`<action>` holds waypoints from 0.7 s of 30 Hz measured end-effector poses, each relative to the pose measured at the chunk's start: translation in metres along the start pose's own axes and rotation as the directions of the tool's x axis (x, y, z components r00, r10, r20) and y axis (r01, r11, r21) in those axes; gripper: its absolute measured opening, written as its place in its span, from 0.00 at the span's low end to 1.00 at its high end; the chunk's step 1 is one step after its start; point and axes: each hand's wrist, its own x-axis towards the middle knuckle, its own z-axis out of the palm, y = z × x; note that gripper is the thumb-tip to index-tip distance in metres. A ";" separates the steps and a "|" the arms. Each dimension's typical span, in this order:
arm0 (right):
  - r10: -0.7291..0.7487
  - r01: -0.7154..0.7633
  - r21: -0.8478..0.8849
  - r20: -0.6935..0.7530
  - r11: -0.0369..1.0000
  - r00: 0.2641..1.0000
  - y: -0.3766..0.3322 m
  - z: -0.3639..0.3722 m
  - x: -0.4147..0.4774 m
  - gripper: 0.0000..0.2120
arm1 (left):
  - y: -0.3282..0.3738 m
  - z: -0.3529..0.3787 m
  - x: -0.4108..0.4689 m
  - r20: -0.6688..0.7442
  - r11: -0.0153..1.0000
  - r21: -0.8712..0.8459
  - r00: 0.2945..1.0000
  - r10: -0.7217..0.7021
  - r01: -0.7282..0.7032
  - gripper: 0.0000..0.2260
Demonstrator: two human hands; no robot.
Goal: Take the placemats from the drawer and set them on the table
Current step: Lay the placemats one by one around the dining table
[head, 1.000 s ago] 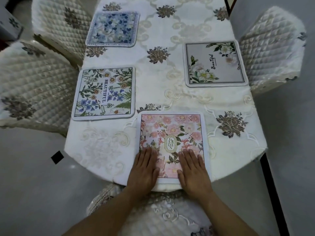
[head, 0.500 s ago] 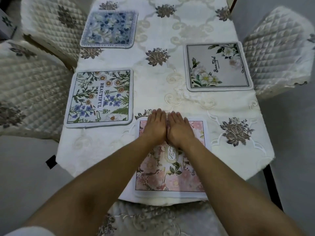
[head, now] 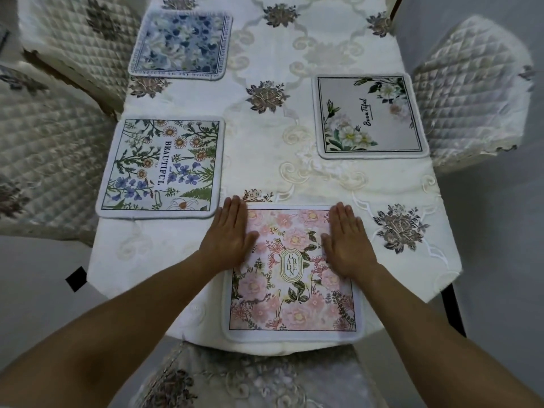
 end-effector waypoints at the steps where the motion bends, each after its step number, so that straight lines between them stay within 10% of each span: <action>1: 0.021 -0.021 0.009 0.002 1.000 1.000 -0.005 0.002 -0.006 0.32 | 0.005 0.003 -0.008 -0.010 1.000 -0.006 1.000 -0.003 0.003 0.35; 21: 0.226 -0.222 -0.050 0.331 0.974 0.916 -0.070 0.007 -0.189 0.36 | 0.056 0.015 -0.164 0.309 0.989 0.130 0.945 -0.105 0.068 0.42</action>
